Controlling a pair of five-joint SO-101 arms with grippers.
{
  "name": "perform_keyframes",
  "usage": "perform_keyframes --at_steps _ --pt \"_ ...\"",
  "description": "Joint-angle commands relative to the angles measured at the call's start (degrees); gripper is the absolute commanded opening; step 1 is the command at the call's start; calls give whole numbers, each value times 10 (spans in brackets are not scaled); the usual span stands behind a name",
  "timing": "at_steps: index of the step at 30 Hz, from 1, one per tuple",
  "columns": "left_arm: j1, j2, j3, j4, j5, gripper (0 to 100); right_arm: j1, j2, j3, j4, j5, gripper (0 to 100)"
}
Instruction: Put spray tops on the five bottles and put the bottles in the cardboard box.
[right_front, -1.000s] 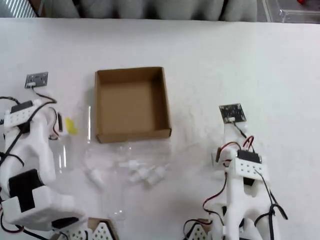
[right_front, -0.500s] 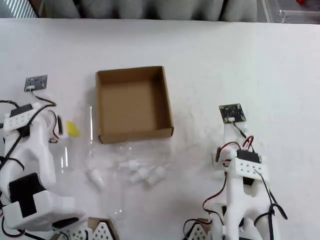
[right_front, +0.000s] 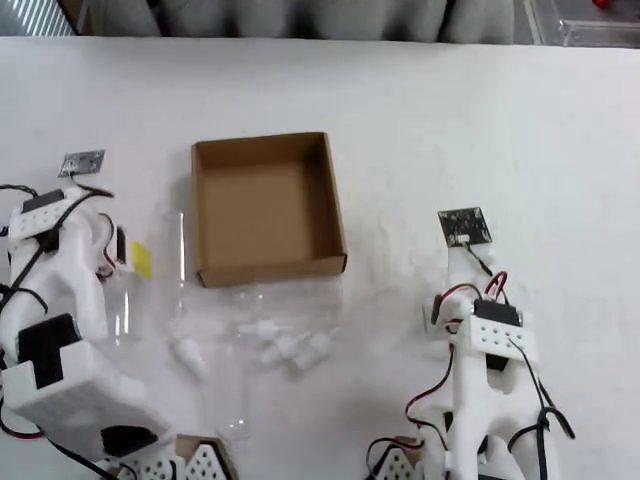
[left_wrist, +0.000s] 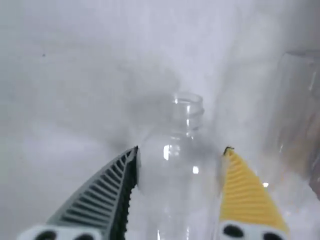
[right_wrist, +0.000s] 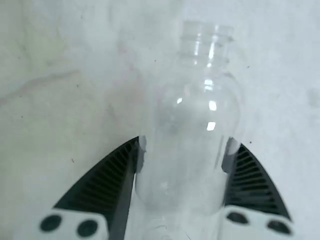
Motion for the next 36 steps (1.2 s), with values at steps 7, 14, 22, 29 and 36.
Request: perform_keyframes --at_steps 7,14,22,29,36 --pt "-2 0 -37 -2 -9 67 6 -19 -5 -6 1 205" --pt "-1 0 -36 -4 -8 67 7 -21 -32 4 3 205" --pt "-1 0 -35 -12 -9 67 26 -21 -171 152 1 207" --pt "-1 0 -35 -12 -9 67 22 -20 -235 248 3 205" --pt "-1 0 -35 -12 -9 67 28 -21 -241 322 4 205"
